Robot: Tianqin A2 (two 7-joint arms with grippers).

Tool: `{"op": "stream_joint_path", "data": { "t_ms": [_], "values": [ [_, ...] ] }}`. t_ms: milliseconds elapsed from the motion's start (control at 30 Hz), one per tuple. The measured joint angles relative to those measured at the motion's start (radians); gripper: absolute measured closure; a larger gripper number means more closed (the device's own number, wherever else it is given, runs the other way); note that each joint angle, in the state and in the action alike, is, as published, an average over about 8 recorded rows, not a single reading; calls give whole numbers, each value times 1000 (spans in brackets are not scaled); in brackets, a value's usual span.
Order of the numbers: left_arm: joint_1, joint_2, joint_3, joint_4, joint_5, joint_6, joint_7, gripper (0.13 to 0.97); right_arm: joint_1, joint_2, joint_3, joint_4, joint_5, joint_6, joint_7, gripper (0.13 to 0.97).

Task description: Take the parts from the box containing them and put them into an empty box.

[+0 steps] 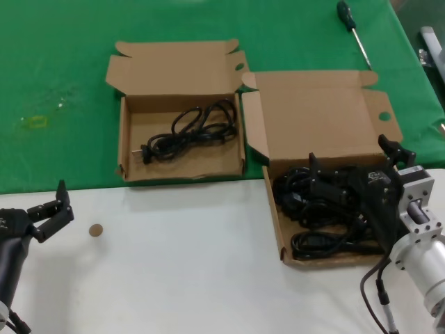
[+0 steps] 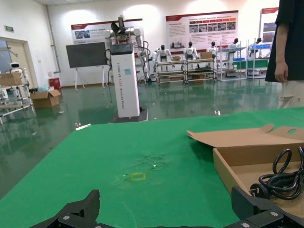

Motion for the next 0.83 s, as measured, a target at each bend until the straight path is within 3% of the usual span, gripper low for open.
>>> {"op": "stream_joint_path", "data": {
  "t_ms": [833],
  "values": [
    [0, 0, 0, 0, 0, 0, 0, 132, 0, 0, 0, 0, 0, 0, 0, 129]
  ]
}}
